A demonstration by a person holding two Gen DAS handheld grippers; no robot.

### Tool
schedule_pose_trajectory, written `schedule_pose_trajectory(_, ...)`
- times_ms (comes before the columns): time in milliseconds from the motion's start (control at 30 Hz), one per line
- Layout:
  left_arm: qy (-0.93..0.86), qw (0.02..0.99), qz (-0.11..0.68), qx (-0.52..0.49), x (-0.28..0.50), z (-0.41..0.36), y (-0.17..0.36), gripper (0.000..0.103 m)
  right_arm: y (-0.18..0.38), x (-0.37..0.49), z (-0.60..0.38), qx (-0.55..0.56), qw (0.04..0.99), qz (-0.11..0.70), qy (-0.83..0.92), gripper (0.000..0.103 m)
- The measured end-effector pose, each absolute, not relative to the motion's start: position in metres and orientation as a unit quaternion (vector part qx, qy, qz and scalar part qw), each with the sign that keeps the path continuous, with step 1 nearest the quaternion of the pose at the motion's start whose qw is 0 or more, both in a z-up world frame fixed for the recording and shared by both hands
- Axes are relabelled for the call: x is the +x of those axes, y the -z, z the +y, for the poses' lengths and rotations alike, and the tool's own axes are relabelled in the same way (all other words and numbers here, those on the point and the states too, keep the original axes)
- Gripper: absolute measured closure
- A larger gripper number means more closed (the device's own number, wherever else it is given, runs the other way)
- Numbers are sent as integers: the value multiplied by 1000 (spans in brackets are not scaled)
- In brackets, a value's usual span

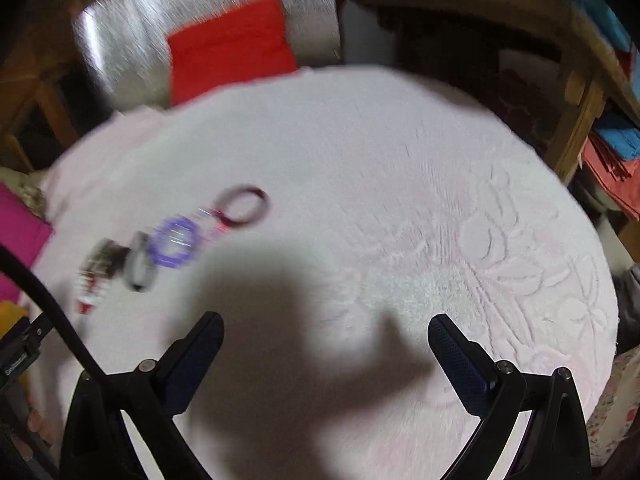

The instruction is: Organize jewelry

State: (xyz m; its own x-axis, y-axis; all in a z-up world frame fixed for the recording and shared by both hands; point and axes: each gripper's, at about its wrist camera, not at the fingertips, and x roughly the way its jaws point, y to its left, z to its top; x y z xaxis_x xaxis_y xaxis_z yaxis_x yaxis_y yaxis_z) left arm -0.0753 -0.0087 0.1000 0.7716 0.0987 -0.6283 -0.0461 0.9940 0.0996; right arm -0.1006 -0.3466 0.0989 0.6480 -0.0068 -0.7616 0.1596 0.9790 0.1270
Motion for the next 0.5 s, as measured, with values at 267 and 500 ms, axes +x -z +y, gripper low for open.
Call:
schedule_pose_trajectory(267,-52,961,267,40,-136,-2,-149,0,-165,-167,-299,46,944,328,3,0)
schedule_pose_trajectory(500,-77,969,232,31,-157,9,-168,0,-174,-179,-268,-10,946,323,-16,0)
